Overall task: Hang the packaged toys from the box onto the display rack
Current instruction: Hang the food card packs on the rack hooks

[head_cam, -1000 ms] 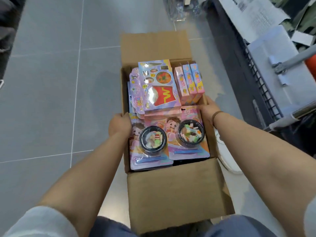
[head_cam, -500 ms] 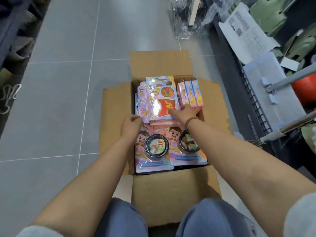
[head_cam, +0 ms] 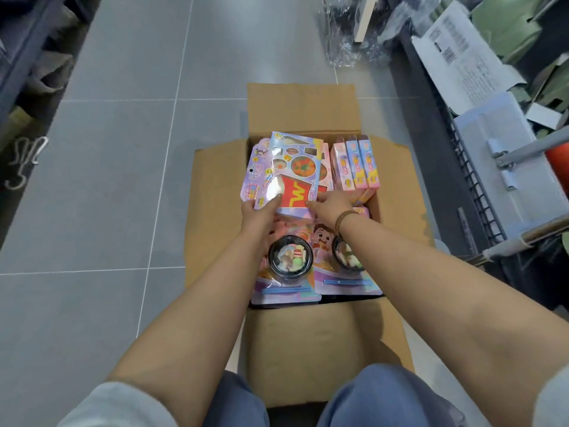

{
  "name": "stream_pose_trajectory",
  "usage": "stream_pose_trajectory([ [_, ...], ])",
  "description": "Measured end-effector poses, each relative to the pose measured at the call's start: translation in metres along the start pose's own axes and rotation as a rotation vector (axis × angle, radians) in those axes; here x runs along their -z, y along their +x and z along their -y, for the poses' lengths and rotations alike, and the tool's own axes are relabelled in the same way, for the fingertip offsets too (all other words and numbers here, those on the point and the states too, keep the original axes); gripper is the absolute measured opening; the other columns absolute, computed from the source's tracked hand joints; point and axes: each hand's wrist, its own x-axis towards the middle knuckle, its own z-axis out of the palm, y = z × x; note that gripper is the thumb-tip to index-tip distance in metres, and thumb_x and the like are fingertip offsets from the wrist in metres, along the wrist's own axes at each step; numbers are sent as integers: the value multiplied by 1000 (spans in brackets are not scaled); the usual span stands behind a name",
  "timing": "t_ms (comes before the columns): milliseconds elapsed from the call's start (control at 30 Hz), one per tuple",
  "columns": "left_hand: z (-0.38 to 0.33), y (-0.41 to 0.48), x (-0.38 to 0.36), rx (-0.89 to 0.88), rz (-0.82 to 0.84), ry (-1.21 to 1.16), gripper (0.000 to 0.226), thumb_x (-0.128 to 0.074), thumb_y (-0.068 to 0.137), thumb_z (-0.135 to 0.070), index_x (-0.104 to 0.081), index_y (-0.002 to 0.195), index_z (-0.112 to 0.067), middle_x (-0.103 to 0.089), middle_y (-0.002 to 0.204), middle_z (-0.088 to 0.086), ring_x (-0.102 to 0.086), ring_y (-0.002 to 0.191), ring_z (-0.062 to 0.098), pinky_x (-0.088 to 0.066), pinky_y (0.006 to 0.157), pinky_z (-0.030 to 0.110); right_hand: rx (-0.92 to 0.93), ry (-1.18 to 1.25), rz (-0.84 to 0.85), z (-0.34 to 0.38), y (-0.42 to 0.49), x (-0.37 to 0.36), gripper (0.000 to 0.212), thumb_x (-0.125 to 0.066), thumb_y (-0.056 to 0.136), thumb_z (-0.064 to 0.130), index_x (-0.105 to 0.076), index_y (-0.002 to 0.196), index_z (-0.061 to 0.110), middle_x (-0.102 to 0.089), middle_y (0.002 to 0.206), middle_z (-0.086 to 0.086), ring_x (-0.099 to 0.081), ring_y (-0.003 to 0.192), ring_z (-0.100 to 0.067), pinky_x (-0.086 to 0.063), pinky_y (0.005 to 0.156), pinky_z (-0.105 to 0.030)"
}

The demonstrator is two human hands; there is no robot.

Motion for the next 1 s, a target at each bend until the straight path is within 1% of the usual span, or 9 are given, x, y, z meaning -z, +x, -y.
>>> stream_pose_trajectory([
  [167, 10, -1, 7, -257, -177, -109, 47, -68, 82, -21, -34, 114, -25, -58, 100, 2, -63, 80, 24, -55, 80, 47, 79, 131, 78, 3, -7, -7, 23, -54, 94, 25, -63, 80, 10, -58, 71, -4, -59, 75, -21, -49, 80, -31],
  [267, 1, -2, 13, -307, -243, -342, 59, -69, 77, -13, -32, 121, -28, -55, 109, 4, -65, 90, 27, -54, 84, 54, 101, 171, 125, 12, -10, -7, 35, -56, 93, 29, -64, 122, 10, -64, 122, -7, -59, 113, -22, -44, 103, -33],
  [433, -13, 0, 33, -361, -385, -745, 75, -65, 81, 3, -22, 135, -27, -50, 130, 6, -63, 99, 22, -56, 82, 46, 6, 74, -213, 8, -1, 8, 39, -46, 95, 20, -56, 131, 11, -59, 131, -12, -56, 117, -31, -45, 97, -34],
  [533, -18, 1, 47, -361, -362, -790, 99, -65, 82, 2, -1, 145, -38, -47, 128, -4, -62, 108, 20, -55, 86, 44, -83, -45, -172, 7, 2, 10, 35, -44, 94, 15, -56, 125, 4, -59, 125, -18, -54, 120, -34, -45, 91, -34],
  [633, -17, 2, 58, -345, -335, -663, 65, -63, 85, 0, -32, 136, -25, -59, 124, 1, -64, 107, 19, -52, 94, 45, -130, -142, -100, 13, 3, 7, 36, -47, 96, 18, -51, 124, -3, -58, 122, -22, -54, 117, -35, -45, 86, -34],
  [733, -11, -6, 62, -360, -271, -619, 18, -57, 91, -7, -57, 102, -22, -69, 99, -1, -69, 81, 10, -55, 79, 34, -163, -172, -60, 14, 12, -5, 50, -59, 90, 26, -46, 129, -3, -57, 127, -18, -56, 115, -32, -43, 77, -30],
  [867, -12, -12, 68, -374, -307, -712, 5, -54, 95, -26, -56, 96, -23, -69, 88, -2, -70, 70, 10, -59, 66, 30, -172, -215, -50, 15, 20, -16, 91, -64, 83, 43, -14, 150, 6, -32, 149, -19, -37, 135, -34, -41, 101, -37],
  [933, -11, -13, 72, -407, -355, -653, 9, -53, 96, -31, -54, 91, -23, -67, 87, -1, -69, 71, 11, -58, 65, 29, -82, -332, -66, 16, 24, -15, 98, -62, 84, 47, -1, 153, 13, -8, 158, -15, -19, 144, -32, -30, 112, -38],
  [1000, -10, -14, 75, -451, -385, -608, 9, -51, 96, -32, -53, 93, -24, -67, 91, 0, -68, 78, 14, -59, 71, 32, -60, -399, 32, 21, 27, -16, 96, -58, 86, 50, 1, 153, 12, 1, 159, -15, -20, 144, -31, -31, 110, -36],
])
